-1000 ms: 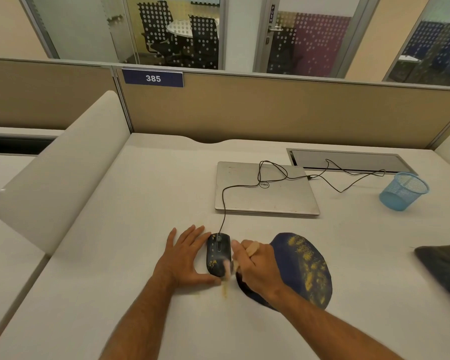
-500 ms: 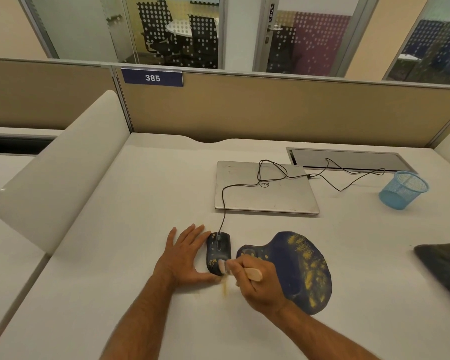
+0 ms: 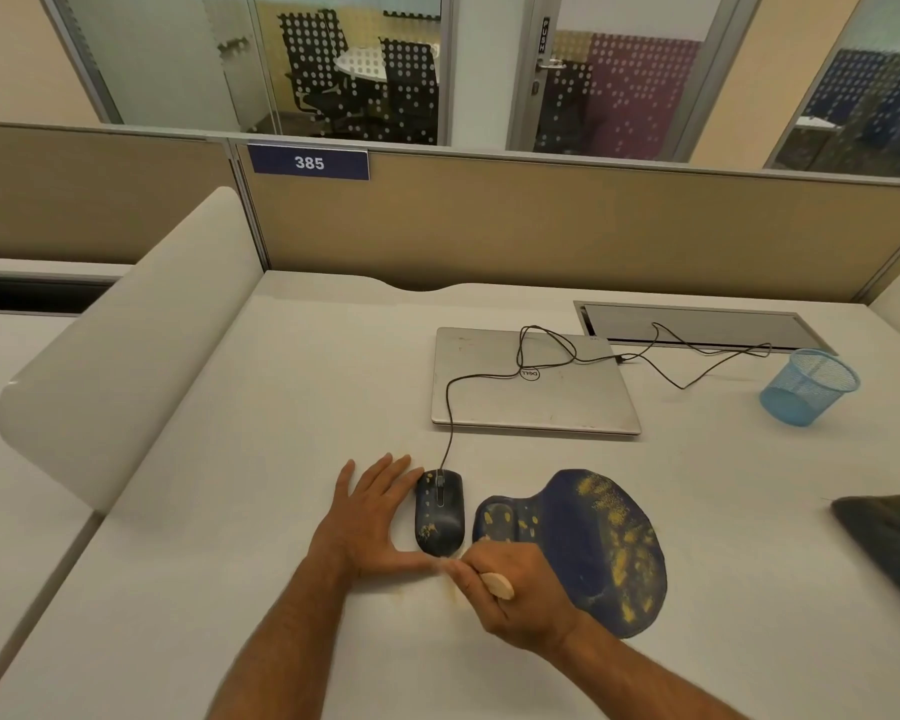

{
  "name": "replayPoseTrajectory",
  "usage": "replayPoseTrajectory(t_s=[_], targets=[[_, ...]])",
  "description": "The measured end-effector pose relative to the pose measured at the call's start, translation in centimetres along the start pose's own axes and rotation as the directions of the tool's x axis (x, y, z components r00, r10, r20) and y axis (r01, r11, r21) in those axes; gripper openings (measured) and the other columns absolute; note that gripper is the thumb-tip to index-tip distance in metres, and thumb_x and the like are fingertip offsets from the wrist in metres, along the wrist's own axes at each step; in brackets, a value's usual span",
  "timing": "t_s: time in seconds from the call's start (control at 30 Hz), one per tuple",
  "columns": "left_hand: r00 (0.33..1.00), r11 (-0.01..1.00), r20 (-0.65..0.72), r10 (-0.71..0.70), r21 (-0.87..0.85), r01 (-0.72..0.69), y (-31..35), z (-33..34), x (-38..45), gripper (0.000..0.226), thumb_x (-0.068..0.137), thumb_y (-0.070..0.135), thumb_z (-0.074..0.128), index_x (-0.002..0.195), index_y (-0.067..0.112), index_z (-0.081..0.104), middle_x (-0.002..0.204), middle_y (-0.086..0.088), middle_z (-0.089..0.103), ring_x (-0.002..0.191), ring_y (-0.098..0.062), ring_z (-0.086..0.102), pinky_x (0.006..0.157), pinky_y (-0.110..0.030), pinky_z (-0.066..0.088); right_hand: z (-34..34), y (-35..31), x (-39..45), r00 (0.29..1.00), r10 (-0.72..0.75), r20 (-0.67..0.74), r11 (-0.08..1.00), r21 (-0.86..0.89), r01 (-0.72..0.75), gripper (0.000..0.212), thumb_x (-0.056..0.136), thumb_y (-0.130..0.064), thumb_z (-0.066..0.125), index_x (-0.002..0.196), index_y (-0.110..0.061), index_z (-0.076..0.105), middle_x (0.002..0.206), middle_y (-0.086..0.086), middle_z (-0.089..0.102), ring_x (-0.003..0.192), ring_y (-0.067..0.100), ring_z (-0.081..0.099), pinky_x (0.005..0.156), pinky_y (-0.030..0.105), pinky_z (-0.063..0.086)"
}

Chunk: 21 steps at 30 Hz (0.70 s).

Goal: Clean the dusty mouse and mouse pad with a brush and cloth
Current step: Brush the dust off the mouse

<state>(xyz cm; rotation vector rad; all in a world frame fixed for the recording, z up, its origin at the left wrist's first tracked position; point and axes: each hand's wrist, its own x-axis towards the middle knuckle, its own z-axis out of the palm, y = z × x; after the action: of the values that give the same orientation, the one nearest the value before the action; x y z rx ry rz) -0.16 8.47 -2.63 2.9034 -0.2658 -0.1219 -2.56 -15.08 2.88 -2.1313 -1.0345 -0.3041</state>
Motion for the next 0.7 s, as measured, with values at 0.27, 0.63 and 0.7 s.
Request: replayPoseTrajectory(t_s=[0.27,0.63,0.7], targets=[[0.999,1.000,-0.037,-0.009,-0.030,0.008,0.1,0.3,-0.1,0.127,0.056,0.106,0.033,0.158,0.035,0.011,0.166,0.011,0.004,0.151,-0.008,-0.010,0.120,-0.051,-0.015,-0.3,0.4,0.2,0.994,0.052,-0.101,0.999,0.002,-0.052,0.032,0.096,-0.030,0.053,0.070,-0.015,0.065,0.059,-0.004,0.061,0.048,0.008,0.050,0.049,0.005,0.032],[1.000,1.000,-0.019,-0.011,-0.027,0.010,0.4,-0.2,-0.4,0.127,0.056,0.106,0.033,0.158,0.034,0.010,0.166,0.011,0.002,0.151,-0.008,-0.010,0.121,-0.052,-0.012,0.0,1.0,1.9,0.969,0.217,-0.121,0.976,0.041,-0.214,0.040,0.096,-0.033,0.050,0.061,-0.016,0.052,0.051,-0.010,0.047,0.043,0.010,0.041,0.040,0.018,0.032],[1.000,1.000,-0.017,-0.013,-0.021,0.012,0.4,-0.4,-0.3,0.129,0.055,0.106,0.033,0.158,0.033,0.010,0.166,0.012,0.002,0.151,-0.007,-0.010,0.120,-0.052,-0.013,-0.3,1.3,3.2,0.924,0.344,-0.165,0.933,0.169,-0.317,0.042,0.096,-0.032,0.053,0.056,-0.018,0.046,0.046,-0.011,0.043,0.041,0.009,0.041,0.041,0.017,0.030]])
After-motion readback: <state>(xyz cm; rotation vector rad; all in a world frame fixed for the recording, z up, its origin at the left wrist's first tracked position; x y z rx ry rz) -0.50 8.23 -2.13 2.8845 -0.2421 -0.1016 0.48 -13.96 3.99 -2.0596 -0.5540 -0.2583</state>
